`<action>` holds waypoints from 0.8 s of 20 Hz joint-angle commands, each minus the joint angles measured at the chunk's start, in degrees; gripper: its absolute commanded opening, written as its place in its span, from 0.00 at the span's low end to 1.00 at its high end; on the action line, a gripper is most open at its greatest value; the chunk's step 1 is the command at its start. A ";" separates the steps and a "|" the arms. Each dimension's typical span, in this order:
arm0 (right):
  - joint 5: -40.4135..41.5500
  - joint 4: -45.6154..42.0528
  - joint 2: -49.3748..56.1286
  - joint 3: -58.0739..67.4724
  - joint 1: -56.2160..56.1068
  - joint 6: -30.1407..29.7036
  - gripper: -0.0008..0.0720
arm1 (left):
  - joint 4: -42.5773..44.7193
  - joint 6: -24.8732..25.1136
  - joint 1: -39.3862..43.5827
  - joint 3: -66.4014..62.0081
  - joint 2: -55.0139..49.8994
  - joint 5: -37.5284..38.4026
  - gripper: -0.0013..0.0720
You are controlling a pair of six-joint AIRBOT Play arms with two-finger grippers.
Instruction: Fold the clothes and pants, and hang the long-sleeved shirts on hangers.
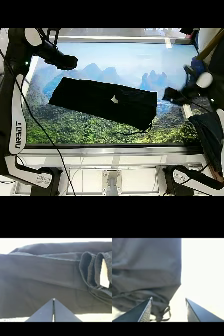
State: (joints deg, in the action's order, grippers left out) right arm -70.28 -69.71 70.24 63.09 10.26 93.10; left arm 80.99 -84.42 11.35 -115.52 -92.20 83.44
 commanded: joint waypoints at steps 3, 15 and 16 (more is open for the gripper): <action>5.81 29.05 4.98 -15.87 18.40 -18.86 0.99 | 0.00 -0.17 -0.02 0.00 0.02 0.20 0.02; 13.49 38.91 20.00 -15.61 7.54 -29.79 0.96 | 0.00 -2.56 -0.02 0.00 0.02 0.22 0.02; 13.35 39.01 20.00 -15.61 5.81 -29.79 0.96 | 0.00 -2.56 -0.02 0.00 0.02 0.22 0.02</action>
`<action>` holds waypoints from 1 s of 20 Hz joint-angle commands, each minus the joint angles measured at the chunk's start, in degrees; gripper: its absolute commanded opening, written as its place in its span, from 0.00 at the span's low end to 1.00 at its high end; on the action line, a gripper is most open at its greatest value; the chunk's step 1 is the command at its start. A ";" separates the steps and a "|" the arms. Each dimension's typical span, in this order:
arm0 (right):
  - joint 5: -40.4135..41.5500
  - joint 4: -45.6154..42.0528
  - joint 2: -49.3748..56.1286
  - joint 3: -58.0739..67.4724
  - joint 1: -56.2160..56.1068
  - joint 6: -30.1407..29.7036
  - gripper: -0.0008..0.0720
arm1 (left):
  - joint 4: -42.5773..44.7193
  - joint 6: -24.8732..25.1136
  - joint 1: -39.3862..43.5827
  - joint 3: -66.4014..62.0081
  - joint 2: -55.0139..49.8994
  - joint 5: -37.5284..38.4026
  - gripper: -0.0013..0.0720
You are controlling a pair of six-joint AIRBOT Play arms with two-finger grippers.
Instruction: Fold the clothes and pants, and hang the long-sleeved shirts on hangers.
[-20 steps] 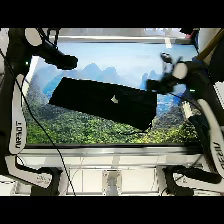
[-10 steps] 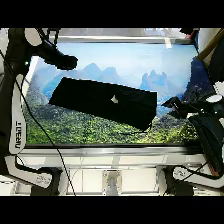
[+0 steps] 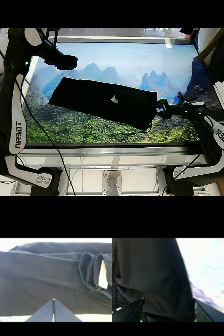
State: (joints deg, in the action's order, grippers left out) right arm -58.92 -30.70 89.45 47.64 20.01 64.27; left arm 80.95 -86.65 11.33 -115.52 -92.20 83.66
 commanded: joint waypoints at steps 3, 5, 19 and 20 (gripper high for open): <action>1.46 0.66 0.79 -0.15 -8.74 -0.94 0.83 | 0.04 -0.33 0.00 0.00 0.00 0.00 0.02; 1.16 2.69 0.72 -0.15 -11.21 -0.94 0.42 | 0.04 -0.33 0.00 0.02 -0.04 0.02 0.02; -35.98 -13.86 -33.79 3.15 11.76 9.20 0.04 | -20.41 5.31 16.00 34.84 -0.04 -16.31 0.02; -38.03 -15.82 -36.11 5.29 13.33 11.63 0.04 | -23.50 7.43 19.04 36.81 -0.17 -21.44 0.02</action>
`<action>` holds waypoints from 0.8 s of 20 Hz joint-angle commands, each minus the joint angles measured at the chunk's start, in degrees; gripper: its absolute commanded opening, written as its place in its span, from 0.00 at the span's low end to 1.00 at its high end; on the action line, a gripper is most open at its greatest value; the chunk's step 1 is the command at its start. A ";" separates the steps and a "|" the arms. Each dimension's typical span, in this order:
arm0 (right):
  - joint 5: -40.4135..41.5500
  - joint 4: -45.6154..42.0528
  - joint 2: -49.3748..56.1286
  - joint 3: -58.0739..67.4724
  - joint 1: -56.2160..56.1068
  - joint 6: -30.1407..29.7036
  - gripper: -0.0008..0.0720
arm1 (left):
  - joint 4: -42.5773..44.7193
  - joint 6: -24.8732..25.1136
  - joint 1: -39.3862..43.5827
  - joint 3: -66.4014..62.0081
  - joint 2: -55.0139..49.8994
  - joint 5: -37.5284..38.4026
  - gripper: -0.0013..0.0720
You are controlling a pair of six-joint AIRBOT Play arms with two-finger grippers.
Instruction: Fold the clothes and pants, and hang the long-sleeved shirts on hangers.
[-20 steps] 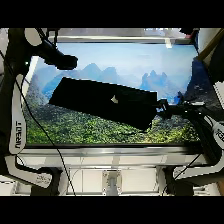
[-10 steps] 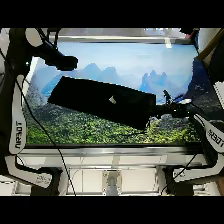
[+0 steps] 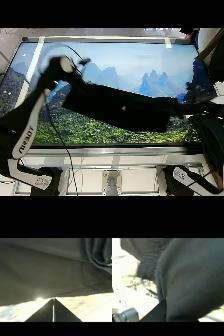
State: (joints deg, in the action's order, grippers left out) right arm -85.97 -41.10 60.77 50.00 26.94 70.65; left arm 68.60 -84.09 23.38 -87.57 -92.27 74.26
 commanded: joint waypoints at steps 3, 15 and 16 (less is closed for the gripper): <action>-11.32 -9.75 -9.01 10.82 4.81 10.03 0.03 | -15.02 6.56 15.82 9.44 -2.29 -28.52 0.02; -4.46 -15.91 1.46 25.94 -21.07 21.99 0.03 | -37.79 15.61 22.64 8.92 -12.61 -39.98 0.02; -3.23 -16.00 2.25 26.38 -23.19 22.69 0.03 | -37.77 15.61 22.64 8.92 -12.61 -39.95 0.02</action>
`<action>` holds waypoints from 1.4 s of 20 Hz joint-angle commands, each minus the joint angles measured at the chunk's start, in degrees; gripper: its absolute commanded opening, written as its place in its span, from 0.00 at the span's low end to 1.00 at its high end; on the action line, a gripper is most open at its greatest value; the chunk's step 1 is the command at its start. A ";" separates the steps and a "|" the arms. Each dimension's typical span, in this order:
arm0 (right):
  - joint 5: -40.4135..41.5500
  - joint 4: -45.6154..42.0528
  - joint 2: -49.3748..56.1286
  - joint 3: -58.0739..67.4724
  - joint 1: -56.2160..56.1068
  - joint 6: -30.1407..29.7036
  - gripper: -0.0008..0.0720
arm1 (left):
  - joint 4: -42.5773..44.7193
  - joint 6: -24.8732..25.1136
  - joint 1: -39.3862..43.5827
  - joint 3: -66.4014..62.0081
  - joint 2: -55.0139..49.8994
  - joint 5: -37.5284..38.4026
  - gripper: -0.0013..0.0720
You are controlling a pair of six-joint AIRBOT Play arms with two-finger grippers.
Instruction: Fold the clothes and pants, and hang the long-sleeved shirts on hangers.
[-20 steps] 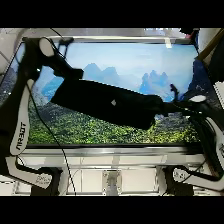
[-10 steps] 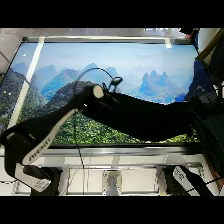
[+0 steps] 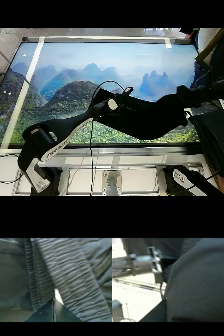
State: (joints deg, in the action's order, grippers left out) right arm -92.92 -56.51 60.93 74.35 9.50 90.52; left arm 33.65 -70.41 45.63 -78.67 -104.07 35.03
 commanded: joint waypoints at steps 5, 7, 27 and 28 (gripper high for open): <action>7.65 -2.23 5.55 2.29 -12.39 5.16 0.04 | 12.28 -0.42 -4.15 0.02 2.19 6.60 0.02; 9.81 -2.19 6.75 2.29 -13.07 7.76 0.03 | 26.14 -7.56 -10.64 0.02 6.75 12.52 0.02; 31.15 -13.11 15.93 8.02 -35.10 15.56 0.71 | 33.24 -5.01 -36.70 0.22 35.80 31.32 0.02; 25.18 -19.71 13.27 7.93 -33.11 17.42 0.71 | 33.22 -5.01 -36.70 0.22 35.80 31.32 0.02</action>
State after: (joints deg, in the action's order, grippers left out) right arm -54.61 -61.87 78.59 81.19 -26.94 104.92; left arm 66.81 -75.50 9.13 -78.50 -68.53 65.78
